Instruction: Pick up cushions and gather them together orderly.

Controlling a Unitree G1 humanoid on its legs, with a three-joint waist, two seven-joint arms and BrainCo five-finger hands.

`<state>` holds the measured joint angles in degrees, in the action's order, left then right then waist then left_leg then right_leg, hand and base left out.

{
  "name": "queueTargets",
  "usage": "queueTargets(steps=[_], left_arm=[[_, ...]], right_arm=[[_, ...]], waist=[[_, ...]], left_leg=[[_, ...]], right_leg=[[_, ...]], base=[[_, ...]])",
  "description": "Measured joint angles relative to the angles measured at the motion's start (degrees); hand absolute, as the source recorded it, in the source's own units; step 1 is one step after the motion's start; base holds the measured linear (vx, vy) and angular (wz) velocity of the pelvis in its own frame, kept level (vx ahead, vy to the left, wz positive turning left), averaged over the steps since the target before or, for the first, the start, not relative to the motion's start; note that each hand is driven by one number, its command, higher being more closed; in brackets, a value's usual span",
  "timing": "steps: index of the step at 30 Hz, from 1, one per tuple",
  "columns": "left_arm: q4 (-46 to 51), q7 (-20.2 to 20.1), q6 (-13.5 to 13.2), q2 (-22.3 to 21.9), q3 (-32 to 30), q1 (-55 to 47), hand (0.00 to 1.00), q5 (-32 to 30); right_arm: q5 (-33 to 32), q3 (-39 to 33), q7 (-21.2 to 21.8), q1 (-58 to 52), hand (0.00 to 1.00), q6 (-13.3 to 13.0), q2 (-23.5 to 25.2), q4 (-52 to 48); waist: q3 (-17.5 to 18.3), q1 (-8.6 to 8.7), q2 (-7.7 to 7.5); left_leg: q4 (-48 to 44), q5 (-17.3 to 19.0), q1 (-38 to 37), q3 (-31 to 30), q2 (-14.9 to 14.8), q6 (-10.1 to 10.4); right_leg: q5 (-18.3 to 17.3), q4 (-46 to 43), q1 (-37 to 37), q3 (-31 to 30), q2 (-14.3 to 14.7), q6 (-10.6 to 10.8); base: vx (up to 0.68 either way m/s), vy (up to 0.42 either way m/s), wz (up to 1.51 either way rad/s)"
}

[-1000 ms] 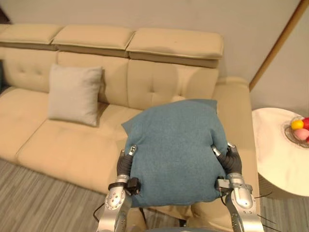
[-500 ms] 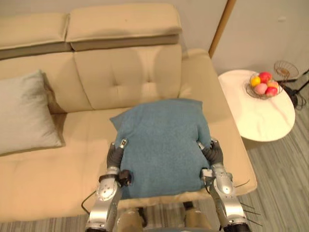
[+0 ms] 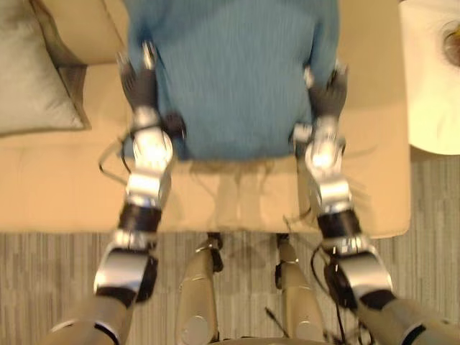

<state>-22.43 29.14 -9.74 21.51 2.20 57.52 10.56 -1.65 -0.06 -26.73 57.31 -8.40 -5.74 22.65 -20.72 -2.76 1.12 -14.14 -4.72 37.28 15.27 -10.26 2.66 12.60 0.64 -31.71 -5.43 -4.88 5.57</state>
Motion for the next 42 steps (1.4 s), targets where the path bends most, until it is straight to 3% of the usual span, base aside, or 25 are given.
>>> queueTargets(steps=[1, 4, 7, 11, 16, 20, 28, 33, 36, 39, 42], left_arm=[[-6.6, 0.1, -0.1, 2.1, -0.2, 8.8, 0.00, 0.0], [-12.3, 0.3, -0.1, 2.4, -0.3, 15.5, 0.00, 0.4], [-18.8, -0.5, 0.0, 2.3, -0.4, 22.6, 0.00, 2.4], [-23.4, -2.9, 0.6, 2.4, -1.5, 25.0, 0.00, 5.6], [-27.9, -7.9, 1.2, 1.5, -2.6, 24.4, 0.00, 7.3], [-27.9, -10.2, 1.6, -0.2, -2.9, 20.4, 0.00, 7.3], [-24.5, -11.6, 0.8, -0.9, -5.5, 9.8, 0.00, 7.3], [-10.3, -11.3, 0.6, 2.0, -7.0, -2.4, 0.00, 7.1], [6.7, -10.3, -2.2, 2.5, -7.6, -19.0, 0.00, 5.1], [17.1, -10.9, -4.8, -1.5, -8.7, -33.0, 0.00, 5.0], [21.3, -15.7, -5.2, -8.2, -8.4, -49.3, 0.00, 4.9]], right_arm=[[-0.2, -1.0, -1.1, 7.7, 0.00, -0.1, -1.1, 5.1], [-1.3, -2.5, -2.0, 13.7, 0.00, -0.1, -2.0, 11.3], [-6.5, -3.5, -2.1, 18.2, 0.00, 0.0, -5.0, 15.7], [-12.3, -3.5, -1.0, 22.3, 0.00, 0.3, -7.0, 20.2], [-17.9, -3.3, 0.9, 22.3, 0.00, 1.3, -9.2, 24.1], [-18.7, -0.8, 2.1, 20.1, 0.00, 2.1, -9.1, 24.3], [-18.7, -1.4, 3.5, 8.7, 0.00, 2.0, -7.6, 21.5], [-17.7, -2.5, 4.5, -1.9, 0.00, 1.2, -10.1, 4.1], [-9.5, -4.5, 4.8, -17.1, 0.00, -0.4, -14.8, -11.4], [-5.1, -7.0, 5.9, -31.2, 0.00, -1.5, -14.8, -20.3], [0.3, -6.2, 10.4, -46.4, 0.00, -2.4, -11.7, -25.9]], waist=[[-1.1, 0.23, 0.05], [-1.3, 0.39, 0.04], [-1.5, 0.35, 0.09], [-2.7, 0.24, 0.25], [-3.9, 0.23, 0.25], [-3.9, 0.40, 0.29], [-4.0, 0.75, 0.44], [-4.0, 0.24, 0.49], [-4.1, -0.57, 0.56], [-4.1, -0.70, 0.59], [-3.8, -1.28, 0.44]], left_leg=[[2.9, -2.6, 0.5, -0.9, 0.6, -0.1], [4.8, -4.1, 1.7, -2.1, 0.9, 0.0], [9.4, -7.0, 3.1, -3.7, 1.6, 0.1], [13.9, -9.9, 4.0, -4.5, 1.7, 0.6], [15.7, -11.0, 5.7, -5.5, 1.4, 0.7], [15.8, -11.0, 5.6, -4.8, 1.4, 0.7], [16.4, -11.0, 3.0, -3.8, 1.0, 1.1], [17.1, -11.6, 1.7, -4.0, 0.7, 1.7], [16.8, -11.5, -2.7, -4.6, 1.2, 1.7], [14.9, -9.1, -7.1, -6.7, 1.3, 2.3], [9.1, -4.0, -10.2, -7.2, 1.5, 2.3]], right_leg=[[0.7, 0.7, -0.8, 1.1, -0.1, -0.4], [0.8, 0.8, -2.0, 2.4, -0.1, -0.5], [1.0, 1.5, -3.9, 4.6, -0.1, -0.7], [1.0, 1.7, -6.0, 6.6, -0.1, -0.7], [0.9, 1.6, -7.7, 8.6, -0.2, -0.7], [0.9, 1.6, -7.8, 8.5, -0.1, -0.7], [-1.8, -2.8, -8.0, 8.5, 0.4, -2.0], [-3.7, -6.4, -8.6, 8.6, 0.6, -2.2], [-7.7, -11.4, -5.5, 9.9, -0.4, -2.2], [-11.0, -14.4, -0.5, 11.8, -1.3, -2.3], [-15.0, -17.2, 4.5, 12.9, -2.2, -2.2]], base=[[-0.07, -0.021, 0.29], [-0.04, -0.024, 0.25], [-0.01, -0.023, 0.26], [0.01, -0.009, 0.16], [0.02, 0.034, 0.09], [0.00, 0.061, -0.02], [-0.04, 0.046, -0.06], [-0.04, 0.005, 0.03], [0.00, -0.020, 0.28], [0.04, -0.041, 0.45], [0.01, -0.049, 0.24]])
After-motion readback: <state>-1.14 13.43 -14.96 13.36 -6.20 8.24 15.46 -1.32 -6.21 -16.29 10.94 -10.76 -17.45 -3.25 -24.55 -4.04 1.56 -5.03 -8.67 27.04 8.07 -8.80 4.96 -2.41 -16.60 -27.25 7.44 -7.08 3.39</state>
